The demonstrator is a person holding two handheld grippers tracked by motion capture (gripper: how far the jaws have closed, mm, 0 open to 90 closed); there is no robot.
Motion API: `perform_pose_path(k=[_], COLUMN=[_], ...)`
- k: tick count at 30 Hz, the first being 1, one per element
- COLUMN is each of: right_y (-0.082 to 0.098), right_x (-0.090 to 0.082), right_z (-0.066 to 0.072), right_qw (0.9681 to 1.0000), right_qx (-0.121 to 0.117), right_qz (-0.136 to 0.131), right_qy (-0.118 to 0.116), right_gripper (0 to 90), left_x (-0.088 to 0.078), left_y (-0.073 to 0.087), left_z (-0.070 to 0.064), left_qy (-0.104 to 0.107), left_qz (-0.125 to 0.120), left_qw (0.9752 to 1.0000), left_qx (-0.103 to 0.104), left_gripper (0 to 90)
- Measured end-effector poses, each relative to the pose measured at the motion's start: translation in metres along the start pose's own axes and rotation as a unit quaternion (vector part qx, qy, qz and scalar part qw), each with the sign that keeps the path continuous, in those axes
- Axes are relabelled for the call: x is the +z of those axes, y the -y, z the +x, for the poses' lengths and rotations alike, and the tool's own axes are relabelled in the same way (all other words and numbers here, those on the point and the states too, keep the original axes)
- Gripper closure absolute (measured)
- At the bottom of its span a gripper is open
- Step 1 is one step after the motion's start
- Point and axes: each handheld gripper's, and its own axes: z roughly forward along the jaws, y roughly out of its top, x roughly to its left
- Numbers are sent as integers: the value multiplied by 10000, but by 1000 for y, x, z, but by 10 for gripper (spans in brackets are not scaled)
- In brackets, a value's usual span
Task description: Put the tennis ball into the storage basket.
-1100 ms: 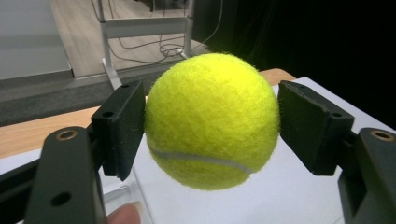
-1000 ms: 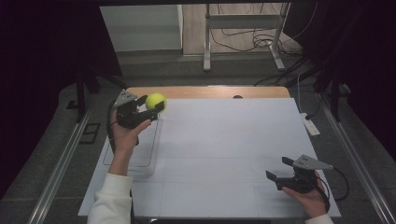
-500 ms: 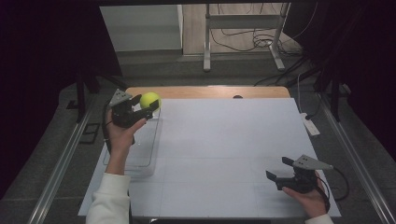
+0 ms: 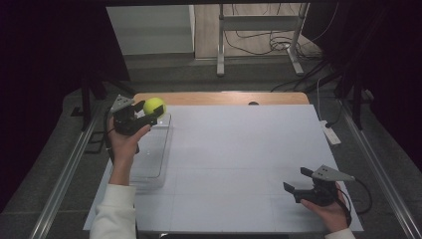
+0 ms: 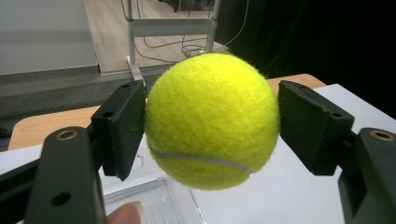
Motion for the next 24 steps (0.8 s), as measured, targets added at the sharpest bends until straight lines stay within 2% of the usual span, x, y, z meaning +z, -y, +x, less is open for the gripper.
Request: perform_pose_path(k=[24], right_y=[0], right_x=[0], right_z=[0], right_qw=[10000], right_qx=[0], right_qz=[5], right_qy=[-9], right_gripper=[116], left_x=[4], left_y=[10], left_z=[31], left_qy=[-489], left_qz=[170], left_qw=[9984], left_qx=[-204], left_gripper=[273])
